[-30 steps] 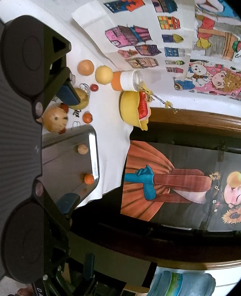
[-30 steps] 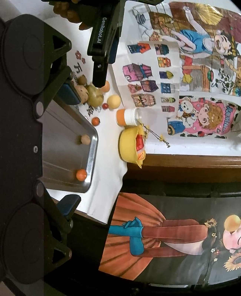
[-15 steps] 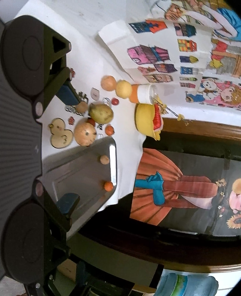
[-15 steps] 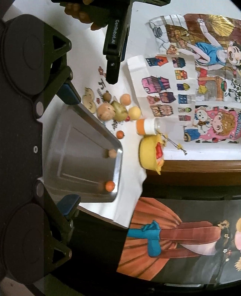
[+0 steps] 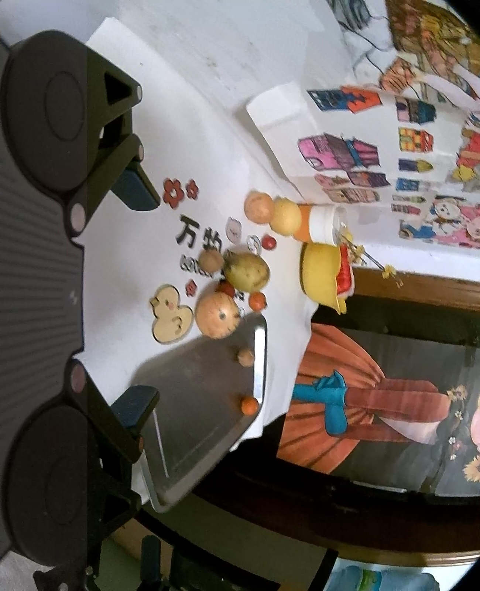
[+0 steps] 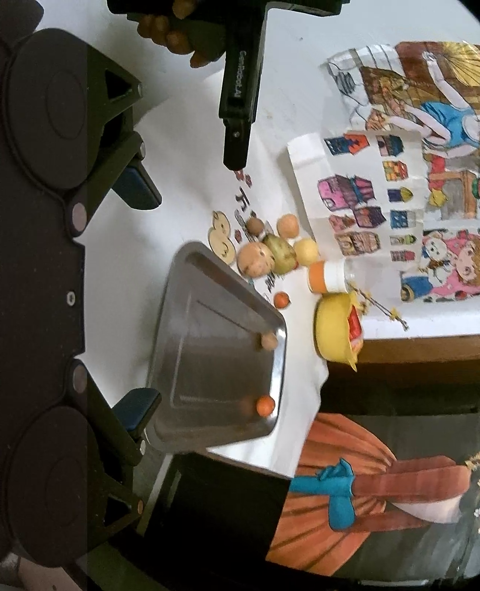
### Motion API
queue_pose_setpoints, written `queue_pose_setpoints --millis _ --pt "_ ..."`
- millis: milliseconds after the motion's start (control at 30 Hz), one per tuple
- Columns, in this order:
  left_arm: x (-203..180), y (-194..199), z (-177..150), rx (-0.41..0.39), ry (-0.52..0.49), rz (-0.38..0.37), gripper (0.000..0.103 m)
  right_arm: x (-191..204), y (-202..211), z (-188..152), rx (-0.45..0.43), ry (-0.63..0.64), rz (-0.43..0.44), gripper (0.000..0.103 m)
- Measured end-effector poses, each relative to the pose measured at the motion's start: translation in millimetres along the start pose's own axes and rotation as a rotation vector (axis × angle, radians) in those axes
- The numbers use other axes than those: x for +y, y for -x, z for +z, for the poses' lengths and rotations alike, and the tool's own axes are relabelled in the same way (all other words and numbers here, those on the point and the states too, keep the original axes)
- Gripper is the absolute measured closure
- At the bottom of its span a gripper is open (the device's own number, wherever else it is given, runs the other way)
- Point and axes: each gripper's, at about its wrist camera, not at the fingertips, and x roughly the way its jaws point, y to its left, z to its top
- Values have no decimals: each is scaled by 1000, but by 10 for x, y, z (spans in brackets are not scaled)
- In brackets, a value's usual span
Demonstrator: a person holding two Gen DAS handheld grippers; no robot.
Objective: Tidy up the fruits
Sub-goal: 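Lift both open grippers away from the tray back toward the fruits, then close the right gripper on the large speckled round fruit while the left grasps another small brown fruit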
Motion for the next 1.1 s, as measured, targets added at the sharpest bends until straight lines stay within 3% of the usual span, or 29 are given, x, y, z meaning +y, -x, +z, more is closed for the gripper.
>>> queue_pose_setpoints --millis 500,1100 --pt "511 -44 -146 45 86 78 0 416 -354 1 74 29 104 1" --pt "760 -266 26 36 96 103 0 670 -767 273 67 11 165 1"
